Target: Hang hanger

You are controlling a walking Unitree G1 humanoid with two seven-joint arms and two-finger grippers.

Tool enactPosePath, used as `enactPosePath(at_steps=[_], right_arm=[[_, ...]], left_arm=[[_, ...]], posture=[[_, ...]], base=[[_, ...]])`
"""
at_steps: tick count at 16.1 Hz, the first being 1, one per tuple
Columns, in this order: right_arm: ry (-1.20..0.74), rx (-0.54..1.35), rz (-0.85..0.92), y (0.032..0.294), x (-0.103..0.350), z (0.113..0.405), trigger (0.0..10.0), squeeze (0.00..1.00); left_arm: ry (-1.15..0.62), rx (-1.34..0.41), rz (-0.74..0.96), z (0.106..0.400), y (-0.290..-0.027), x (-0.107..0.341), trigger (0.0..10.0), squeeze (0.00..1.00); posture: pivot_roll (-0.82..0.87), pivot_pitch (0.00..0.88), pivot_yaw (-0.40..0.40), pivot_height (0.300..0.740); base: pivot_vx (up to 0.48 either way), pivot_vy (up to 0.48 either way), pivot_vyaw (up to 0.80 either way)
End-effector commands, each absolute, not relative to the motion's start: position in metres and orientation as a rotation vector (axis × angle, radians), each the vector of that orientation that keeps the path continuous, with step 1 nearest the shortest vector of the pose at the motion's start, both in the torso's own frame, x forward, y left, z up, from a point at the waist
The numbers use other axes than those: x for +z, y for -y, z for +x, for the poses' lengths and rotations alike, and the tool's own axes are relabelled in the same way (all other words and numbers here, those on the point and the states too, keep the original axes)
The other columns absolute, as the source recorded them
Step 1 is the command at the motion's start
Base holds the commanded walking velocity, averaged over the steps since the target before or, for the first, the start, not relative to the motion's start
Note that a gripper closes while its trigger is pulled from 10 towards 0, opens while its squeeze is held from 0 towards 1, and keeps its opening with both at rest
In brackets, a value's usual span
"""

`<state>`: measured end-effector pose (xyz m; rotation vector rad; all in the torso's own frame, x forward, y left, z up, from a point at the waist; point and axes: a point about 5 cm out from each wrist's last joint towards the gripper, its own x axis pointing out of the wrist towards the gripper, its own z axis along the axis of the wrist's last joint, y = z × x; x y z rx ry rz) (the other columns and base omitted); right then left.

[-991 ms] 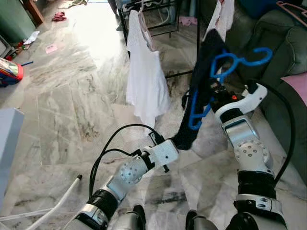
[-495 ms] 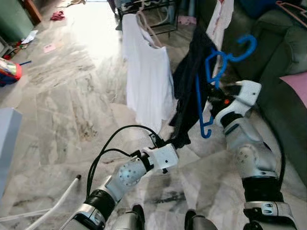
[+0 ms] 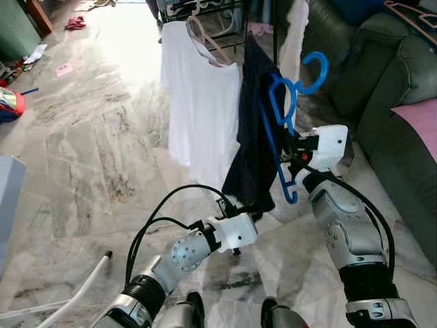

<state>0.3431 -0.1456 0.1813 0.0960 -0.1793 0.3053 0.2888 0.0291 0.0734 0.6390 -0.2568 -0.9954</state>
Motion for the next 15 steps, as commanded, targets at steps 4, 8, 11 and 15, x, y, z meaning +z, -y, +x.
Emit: enactPosePath(at_steps=[4, 8, 11, 15], right_arm=[[0.306, 0.357, 0.013, 0.136, 0.194, 0.334, 10.0, 0.0], [0.315, 0.376, -0.046, 0.133, 0.188, 0.33, 10.0, 0.0], [0.308, 0.421, -0.07, 0.134, 0.179, 0.323, 10.0, 0.0], [0.271, 0.508, -0.107, 0.142, 0.155, 0.306, 10.0, 0.0]], left_arm=[[0.227, -1.074, 0.653, 0.277, -0.03, 0.062, 10.0, 1.0], [0.223, -1.014, 0.626, 0.283, -0.041, 0.066, 10.0, 1.0], [0.237, -0.889, 0.603, 0.296, -0.067, 0.075, 10.0, 1.0], [0.295, -0.756, 0.582, 0.313, -0.094, 0.098, 10.0, 1.0]], posture=[[0.01, 0.26, 0.088, 0.74], [0.01, 0.254, 0.092, 0.74], [0.01, 0.248, 0.094, 0.74], [0.02, 0.236, 0.089, 0.74]], base=[[0.0, 0.0, 0.0], [0.0, 0.0, 0.0], [0.0, 0.0, 0.0], [0.0, 0.0, 0.0]])
